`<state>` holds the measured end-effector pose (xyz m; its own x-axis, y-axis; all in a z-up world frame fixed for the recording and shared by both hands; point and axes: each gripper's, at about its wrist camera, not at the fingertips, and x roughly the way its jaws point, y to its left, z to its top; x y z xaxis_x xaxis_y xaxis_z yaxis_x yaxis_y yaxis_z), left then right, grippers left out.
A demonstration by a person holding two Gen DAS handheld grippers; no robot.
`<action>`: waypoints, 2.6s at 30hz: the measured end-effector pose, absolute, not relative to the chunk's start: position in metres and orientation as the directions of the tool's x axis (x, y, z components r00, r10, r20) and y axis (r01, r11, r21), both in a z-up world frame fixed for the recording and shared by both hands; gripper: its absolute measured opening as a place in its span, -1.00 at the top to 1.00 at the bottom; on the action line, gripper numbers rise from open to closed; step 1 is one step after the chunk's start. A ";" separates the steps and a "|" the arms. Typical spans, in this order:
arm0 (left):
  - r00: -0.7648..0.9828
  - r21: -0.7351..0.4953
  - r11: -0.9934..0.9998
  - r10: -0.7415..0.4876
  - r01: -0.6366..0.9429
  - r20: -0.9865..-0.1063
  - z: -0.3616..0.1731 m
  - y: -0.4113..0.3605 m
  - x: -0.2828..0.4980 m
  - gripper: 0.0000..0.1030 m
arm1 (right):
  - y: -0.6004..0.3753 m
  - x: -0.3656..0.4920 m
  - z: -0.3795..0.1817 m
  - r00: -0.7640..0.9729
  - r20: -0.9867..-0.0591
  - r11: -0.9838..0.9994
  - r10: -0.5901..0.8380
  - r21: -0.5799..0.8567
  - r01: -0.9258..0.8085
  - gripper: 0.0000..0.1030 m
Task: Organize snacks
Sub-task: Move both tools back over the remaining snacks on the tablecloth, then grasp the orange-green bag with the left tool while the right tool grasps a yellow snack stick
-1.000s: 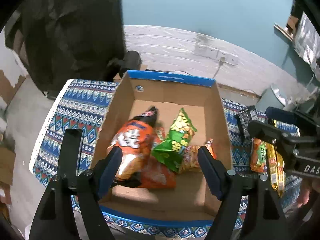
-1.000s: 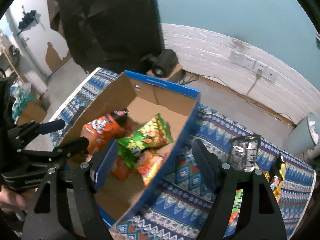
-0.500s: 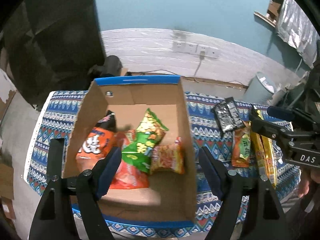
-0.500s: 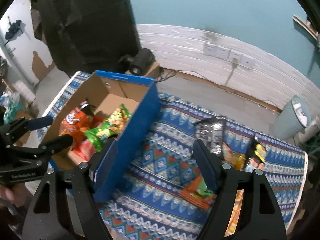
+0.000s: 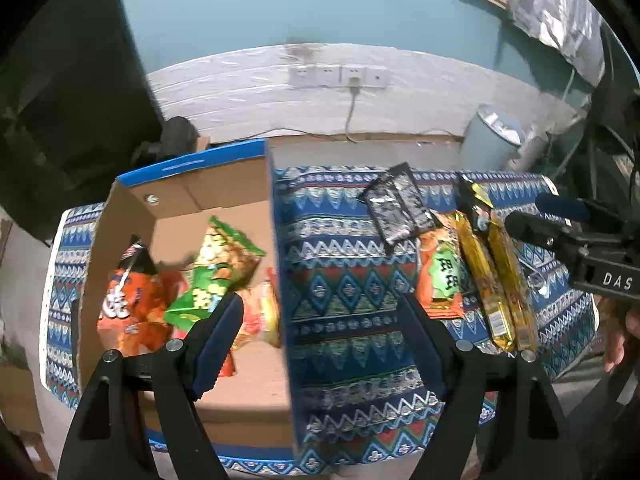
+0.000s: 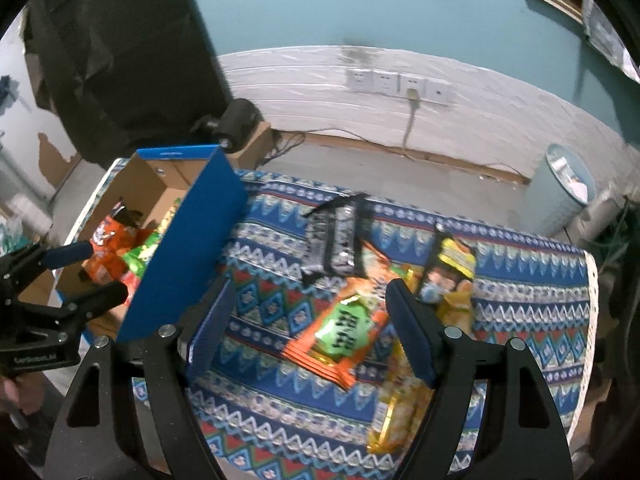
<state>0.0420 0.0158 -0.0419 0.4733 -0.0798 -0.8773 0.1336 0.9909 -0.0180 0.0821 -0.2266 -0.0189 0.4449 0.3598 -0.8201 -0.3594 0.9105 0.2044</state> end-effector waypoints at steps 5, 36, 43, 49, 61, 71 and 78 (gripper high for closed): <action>0.446 -0.010 0.985 -0.086 0.171 -0.891 -0.051 -0.007 0.045 -0.56 | -0.254 0.081 -0.025 0.453 -0.824 0.925 0.339 0.205 -0.319 -0.51; 0.262 -0.006 0.955 -0.087 0.296 -0.961 -0.138 -0.109 0.087 -0.56 | -0.350 0.081 -0.146 0.264 -0.921 0.956 0.285 0.255 -0.142 -0.51; 0.229 -0.049 0.961 -0.114 0.273 -0.967 -0.155 -0.123 0.105 -0.56 | -0.344 0.077 -0.162 0.220 -0.926 0.947 0.307 0.274 -0.166 -0.36; 0.189 -0.055 0.964 -0.106 0.259 -0.976 -0.175 -0.132 0.116 -0.56 | -0.340 0.082 -0.171 0.201 -0.925 0.940 0.324 0.289 -0.183 0.01; 0.151 -0.072 0.970 -0.109 0.233 -0.983 -0.201 -0.150 0.141 -0.56 | -0.347 0.093 -0.177 0.222 -0.920 0.939 0.325 0.285 -0.191 0.39; 0.179 -0.023 0.958 -0.077 0.286 -0.981 -0.213 -0.175 0.146 -0.42 | -0.339 0.103 -0.187 0.215 -0.928 0.946 0.305 0.268 -0.184 0.37; 0.224 -0.015 0.946 -0.093 0.325 -0.970 -0.202 -0.177 0.127 0.22 | -0.336 0.093 -0.181 0.218 -0.931 0.945 0.292 0.247 -0.212 0.41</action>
